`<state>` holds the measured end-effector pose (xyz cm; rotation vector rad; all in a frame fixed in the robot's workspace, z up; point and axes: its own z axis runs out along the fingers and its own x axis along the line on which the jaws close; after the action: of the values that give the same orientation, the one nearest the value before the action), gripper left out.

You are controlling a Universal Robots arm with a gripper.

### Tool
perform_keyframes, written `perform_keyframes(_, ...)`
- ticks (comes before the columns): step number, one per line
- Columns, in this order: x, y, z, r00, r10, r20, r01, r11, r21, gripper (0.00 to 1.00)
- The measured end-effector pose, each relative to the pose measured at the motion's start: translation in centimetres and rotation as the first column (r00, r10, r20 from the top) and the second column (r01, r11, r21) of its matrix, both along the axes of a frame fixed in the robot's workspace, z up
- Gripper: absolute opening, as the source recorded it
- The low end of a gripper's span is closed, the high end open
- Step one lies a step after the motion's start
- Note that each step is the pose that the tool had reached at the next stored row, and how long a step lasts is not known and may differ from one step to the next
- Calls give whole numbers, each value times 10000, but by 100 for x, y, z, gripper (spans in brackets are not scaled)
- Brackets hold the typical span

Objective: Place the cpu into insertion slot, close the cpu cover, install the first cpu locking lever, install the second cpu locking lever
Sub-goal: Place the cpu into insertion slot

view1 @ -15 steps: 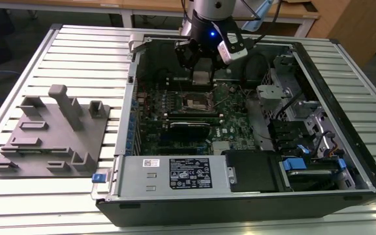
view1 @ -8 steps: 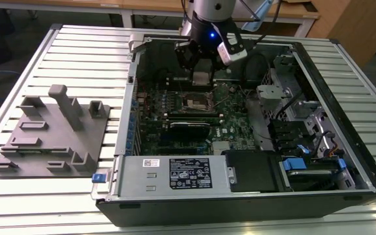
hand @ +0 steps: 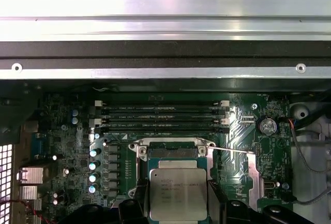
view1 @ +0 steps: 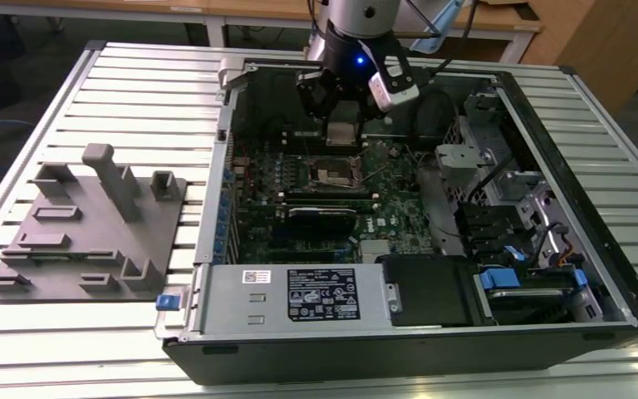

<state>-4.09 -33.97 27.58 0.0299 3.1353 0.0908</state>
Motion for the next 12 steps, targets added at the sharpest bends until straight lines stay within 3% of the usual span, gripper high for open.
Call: perform_keyframes(12,0,-1,-15,10000,2,-1,-2,10000,-6,54)
